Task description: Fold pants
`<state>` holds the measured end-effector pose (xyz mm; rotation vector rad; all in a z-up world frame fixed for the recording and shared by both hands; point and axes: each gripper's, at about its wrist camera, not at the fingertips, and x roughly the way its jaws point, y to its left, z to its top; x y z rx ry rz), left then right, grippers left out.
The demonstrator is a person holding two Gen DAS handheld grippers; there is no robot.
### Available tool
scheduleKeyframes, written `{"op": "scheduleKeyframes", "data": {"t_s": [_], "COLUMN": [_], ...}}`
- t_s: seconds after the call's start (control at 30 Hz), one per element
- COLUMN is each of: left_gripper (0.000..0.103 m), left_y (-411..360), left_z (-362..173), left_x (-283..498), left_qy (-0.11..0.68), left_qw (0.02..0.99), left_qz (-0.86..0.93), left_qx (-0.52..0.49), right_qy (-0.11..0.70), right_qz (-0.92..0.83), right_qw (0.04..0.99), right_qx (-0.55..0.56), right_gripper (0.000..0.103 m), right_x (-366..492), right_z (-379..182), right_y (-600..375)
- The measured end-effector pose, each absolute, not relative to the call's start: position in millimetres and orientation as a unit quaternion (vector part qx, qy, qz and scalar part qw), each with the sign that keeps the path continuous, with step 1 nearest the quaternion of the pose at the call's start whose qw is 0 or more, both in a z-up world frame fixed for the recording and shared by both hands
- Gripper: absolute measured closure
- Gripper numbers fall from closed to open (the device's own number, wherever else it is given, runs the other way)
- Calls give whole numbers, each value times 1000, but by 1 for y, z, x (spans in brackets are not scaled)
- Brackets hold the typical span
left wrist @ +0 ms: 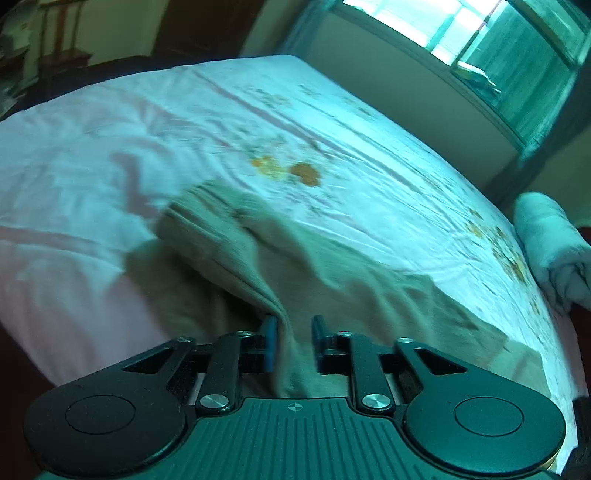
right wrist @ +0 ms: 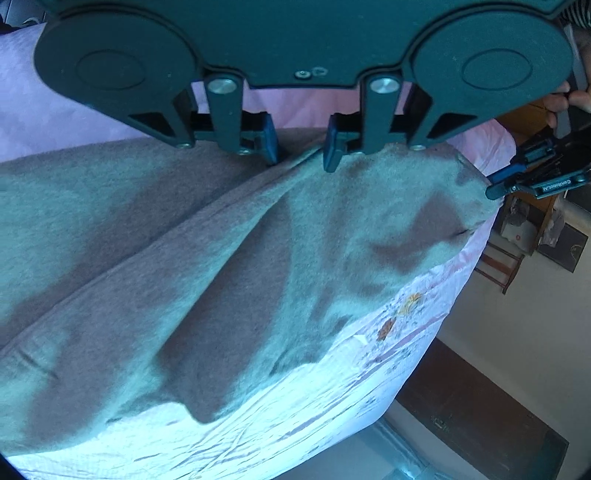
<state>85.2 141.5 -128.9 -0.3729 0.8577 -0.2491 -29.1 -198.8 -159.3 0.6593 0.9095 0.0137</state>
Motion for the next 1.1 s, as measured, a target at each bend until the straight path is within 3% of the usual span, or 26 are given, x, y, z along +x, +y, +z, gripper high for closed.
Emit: {"op": "scheduleKeyframes", "data": {"t_s": [0.07,0.23,0.3,0.37,0.53,0.73,0.8,0.83,0.87,1.1], "left_gripper": [50,48,41,41,41,41,48,61,65,66], "left_y": [129,112,110,109,96,24,0,-11,-21,-37], "left_z": [-124,-109,-110,-122,-151,-148,-154,-159,-164,-173], "left_x": [78,60,67,74,68,44,41,39,39,34], "left_qy": [402,352,369,397,442,442,449,457,466,472], "left_qw": [891,919,913,899,875,872,869,864,858,856], "left_qz": [-120,-99,-101,-100,-108,-188,-197,-204,-211,-204], "left_qx": [-174,-149,-145,-156,-167,-91,-66,-57,-52,-40], "right_qy": [428,410,401,393,398,407,404,401,399,382], "right_qz": [-5,-32,-36,-44,-45,-65,-78,-85,-92,-123], "right_qw": [850,865,871,879,872,850,842,838,833,809], "right_qx": [309,287,283,266,282,328,349,360,372,430], "right_gripper": [76,62,49,48,48,66,71,71,72,77], "right_x": [-33,-42,-46,-49,-51,-57,-59,-62,-63,-67], "right_z": [-156,-146,-141,-139,-145,-153,-157,-158,-160,-169], "right_y": [-204,-218,-222,-223,-231,-252,-263,-269,-275,-307]}}
